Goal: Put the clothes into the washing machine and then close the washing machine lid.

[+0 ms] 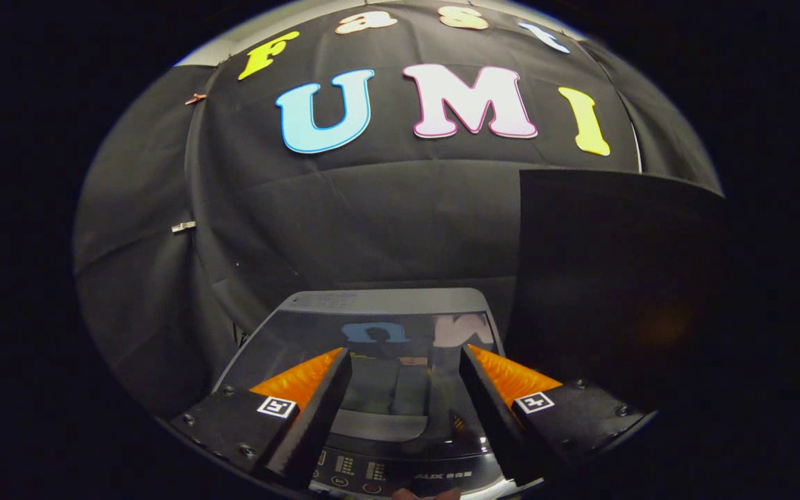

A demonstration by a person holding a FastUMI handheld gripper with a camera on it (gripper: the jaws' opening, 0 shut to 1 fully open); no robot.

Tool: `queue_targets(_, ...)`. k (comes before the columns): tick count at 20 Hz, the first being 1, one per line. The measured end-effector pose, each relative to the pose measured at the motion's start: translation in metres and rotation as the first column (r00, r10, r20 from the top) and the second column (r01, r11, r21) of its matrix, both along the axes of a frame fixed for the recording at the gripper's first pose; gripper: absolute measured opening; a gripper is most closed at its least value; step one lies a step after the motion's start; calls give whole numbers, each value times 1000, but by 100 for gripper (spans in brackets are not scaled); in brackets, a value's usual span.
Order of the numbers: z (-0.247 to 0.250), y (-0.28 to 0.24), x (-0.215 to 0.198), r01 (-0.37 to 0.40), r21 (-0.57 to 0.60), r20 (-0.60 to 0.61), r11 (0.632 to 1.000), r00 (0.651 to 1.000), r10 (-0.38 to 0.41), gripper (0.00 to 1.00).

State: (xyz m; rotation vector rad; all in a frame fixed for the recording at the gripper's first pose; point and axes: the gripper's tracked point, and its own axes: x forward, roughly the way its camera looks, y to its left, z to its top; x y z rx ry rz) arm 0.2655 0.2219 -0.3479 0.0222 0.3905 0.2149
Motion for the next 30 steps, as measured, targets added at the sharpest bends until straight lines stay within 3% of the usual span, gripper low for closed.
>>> queue_targets(7,43,12,-19,-24,-1,60,1000,998,24,98)
queue_targets(16,145,13,-43,-37,-21,219,999,975,40,99)
queue_targets(30,253,-32,-88,45,20,326,999,944,-49,99)
